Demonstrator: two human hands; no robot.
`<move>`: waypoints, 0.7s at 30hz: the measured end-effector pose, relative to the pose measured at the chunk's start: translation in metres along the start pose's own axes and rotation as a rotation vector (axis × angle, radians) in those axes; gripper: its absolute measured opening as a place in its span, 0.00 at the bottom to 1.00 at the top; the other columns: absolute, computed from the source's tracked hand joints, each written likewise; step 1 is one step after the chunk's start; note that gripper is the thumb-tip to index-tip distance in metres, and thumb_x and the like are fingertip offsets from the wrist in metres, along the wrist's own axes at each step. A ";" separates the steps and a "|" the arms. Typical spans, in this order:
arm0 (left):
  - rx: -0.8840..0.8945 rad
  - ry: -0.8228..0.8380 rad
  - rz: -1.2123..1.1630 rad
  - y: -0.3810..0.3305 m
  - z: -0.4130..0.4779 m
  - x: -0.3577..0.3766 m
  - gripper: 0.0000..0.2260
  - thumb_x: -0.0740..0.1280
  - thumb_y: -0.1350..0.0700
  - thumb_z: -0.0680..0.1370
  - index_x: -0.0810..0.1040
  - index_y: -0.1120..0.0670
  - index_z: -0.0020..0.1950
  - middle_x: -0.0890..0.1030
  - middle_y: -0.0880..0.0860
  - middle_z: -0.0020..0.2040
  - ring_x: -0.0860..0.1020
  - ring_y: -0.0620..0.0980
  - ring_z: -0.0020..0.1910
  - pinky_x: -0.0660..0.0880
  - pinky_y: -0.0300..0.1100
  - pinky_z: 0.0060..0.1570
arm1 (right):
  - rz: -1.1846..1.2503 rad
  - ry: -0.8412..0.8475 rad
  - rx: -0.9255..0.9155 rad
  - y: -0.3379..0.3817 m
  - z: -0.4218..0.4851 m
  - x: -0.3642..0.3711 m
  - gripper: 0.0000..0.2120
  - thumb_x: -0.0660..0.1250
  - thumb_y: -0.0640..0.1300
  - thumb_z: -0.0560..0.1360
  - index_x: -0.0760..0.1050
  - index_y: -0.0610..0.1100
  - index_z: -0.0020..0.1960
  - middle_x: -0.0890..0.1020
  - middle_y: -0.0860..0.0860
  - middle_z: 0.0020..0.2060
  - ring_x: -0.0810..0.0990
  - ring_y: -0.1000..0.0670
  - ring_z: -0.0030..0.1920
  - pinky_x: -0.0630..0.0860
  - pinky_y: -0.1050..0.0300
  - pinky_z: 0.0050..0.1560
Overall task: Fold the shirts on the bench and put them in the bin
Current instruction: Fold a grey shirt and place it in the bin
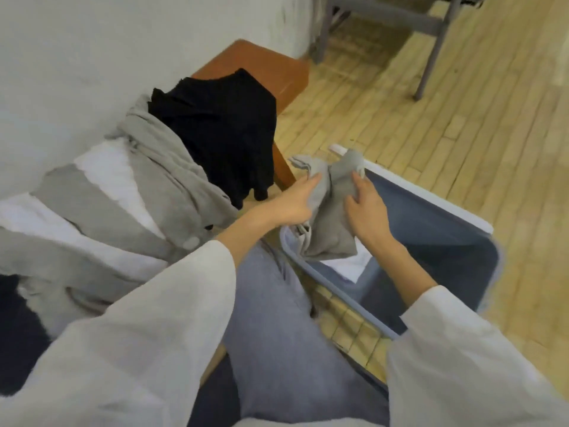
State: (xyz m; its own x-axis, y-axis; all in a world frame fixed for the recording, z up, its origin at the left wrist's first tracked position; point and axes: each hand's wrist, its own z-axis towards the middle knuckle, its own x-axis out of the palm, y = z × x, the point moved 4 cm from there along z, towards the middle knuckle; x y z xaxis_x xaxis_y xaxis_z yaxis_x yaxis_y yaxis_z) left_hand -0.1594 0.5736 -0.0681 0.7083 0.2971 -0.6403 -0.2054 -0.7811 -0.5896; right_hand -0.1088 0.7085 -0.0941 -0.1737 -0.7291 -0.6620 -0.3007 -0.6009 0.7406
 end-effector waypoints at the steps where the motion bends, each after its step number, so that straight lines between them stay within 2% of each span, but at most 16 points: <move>1: -0.004 0.026 0.026 -0.003 0.014 0.008 0.34 0.57 0.70 0.79 0.43 0.53 0.79 0.41 0.53 0.78 0.54 0.56 0.76 0.69 0.39 0.46 | -0.002 0.002 0.023 -0.014 0.005 -0.001 0.26 0.54 0.39 0.80 0.55 0.44 0.77 0.59 0.48 0.75 0.67 0.45 0.69 0.66 0.56 0.60; 4: -0.023 0.103 0.149 -0.004 0.064 0.041 0.34 0.59 0.67 0.79 0.45 0.54 0.79 0.43 0.55 0.78 0.55 0.58 0.75 0.67 0.43 0.57 | 0.008 0.015 0.130 -0.069 0.021 -0.003 0.27 0.55 0.40 0.79 0.55 0.44 0.77 0.58 0.48 0.76 0.66 0.45 0.70 0.65 0.58 0.56; 5: -0.036 0.127 0.165 0.000 0.079 0.052 0.34 0.60 0.68 0.78 0.45 0.54 0.79 0.43 0.55 0.78 0.57 0.58 0.75 0.69 0.45 0.57 | 0.015 0.017 0.162 -0.085 0.023 -0.001 0.27 0.55 0.39 0.79 0.55 0.44 0.77 0.58 0.48 0.76 0.66 0.45 0.69 0.65 0.59 0.54; 7: -0.063 0.167 0.153 0.009 0.108 0.073 0.36 0.59 0.70 0.77 0.45 0.53 0.79 0.42 0.54 0.78 0.65 0.59 0.71 0.75 0.44 0.46 | 0.015 0.019 0.210 -0.120 0.028 0.005 0.27 0.55 0.39 0.79 0.55 0.43 0.77 0.57 0.47 0.76 0.66 0.43 0.69 0.65 0.59 0.52; 9: -0.062 0.199 0.174 0.015 0.135 0.093 0.35 0.58 0.71 0.77 0.44 0.54 0.79 0.41 0.54 0.78 0.65 0.60 0.70 0.73 0.39 0.37 | 0.006 0.039 0.243 -0.153 0.034 0.015 0.27 0.56 0.39 0.79 0.55 0.43 0.77 0.57 0.47 0.76 0.68 0.42 0.67 0.64 0.58 0.48; 10: -0.068 0.234 0.178 0.019 0.149 0.104 0.35 0.59 0.71 0.77 0.44 0.55 0.78 0.41 0.55 0.78 0.64 0.60 0.71 0.72 0.39 0.37 | 0.005 0.058 0.271 -0.171 0.037 0.023 0.28 0.56 0.40 0.79 0.54 0.43 0.77 0.57 0.47 0.76 0.69 0.41 0.66 0.64 0.57 0.47; 11: -0.082 0.257 0.175 0.023 0.155 0.114 0.35 0.59 0.70 0.77 0.43 0.55 0.78 0.41 0.55 0.78 0.62 0.60 0.72 0.73 0.39 0.42 | 0.010 0.076 0.299 -0.183 0.035 0.028 0.28 0.57 0.40 0.78 0.54 0.44 0.77 0.57 0.48 0.76 0.69 0.41 0.65 0.65 0.56 0.48; 13: -0.105 0.303 0.173 0.031 0.183 0.136 0.35 0.59 0.70 0.77 0.44 0.55 0.78 0.41 0.55 0.78 0.55 0.57 0.76 0.69 0.44 0.60 | 0.019 0.071 0.364 -0.212 0.041 0.040 0.28 0.57 0.40 0.78 0.55 0.45 0.77 0.57 0.48 0.76 0.70 0.40 0.65 0.69 0.54 0.52; 15: -0.122 0.347 0.144 0.037 0.204 0.152 0.34 0.59 0.68 0.78 0.45 0.55 0.78 0.42 0.54 0.78 0.50 0.56 0.77 0.64 0.46 0.68 | 0.022 0.064 0.437 -0.233 0.045 0.052 0.29 0.57 0.40 0.78 0.54 0.46 0.77 0.57 0.48 0.76 0.73 0.39 0.62 0.70 0.52 0.54; 18: -0.136 0.396 0.128 0.054 0.233 0.172 0.35 0.58 0.69 0.78 0.45 0.53 0.79 0.42 0.52 0.78 0.51 0.55 0.77 0.64 0.46 0.69 | 0.033 0.086 0.515 -0.260 0.053 0.073 0.30 0.56 0.38 0.77 0.53 0.46 0.78 0.56 0.49 0.77 0.75 0.37 0.58 0.72 0.50 0.53; 21: -0.134 0.380 0.157 0.075 0.256 0.179 0.40 0.59 0.73 0.74 0.44 0.49 0.78 0.42 0.49 0.78 0.59 0.58 0.74 0.72 0.51 0.63 | 0.045 0.080 0.514 -0.276 0.068 0.091 0.32 0.57 0.36 0.76 0.52 0.46 0.78 0.55 0.49 0.77 0.78 0.37 0.52 0.75 0.50 0.46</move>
State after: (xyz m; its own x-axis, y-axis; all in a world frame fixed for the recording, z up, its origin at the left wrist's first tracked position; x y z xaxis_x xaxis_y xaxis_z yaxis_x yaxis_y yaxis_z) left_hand -0.2211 0.7089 -0.3531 0.8792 -0.0347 -0.4752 -0.2584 -0.8727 -0.4143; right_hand -0.1053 0.8303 -0.3670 -0.1305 -0.7853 -0.6052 -0.7197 -0.3448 0.6026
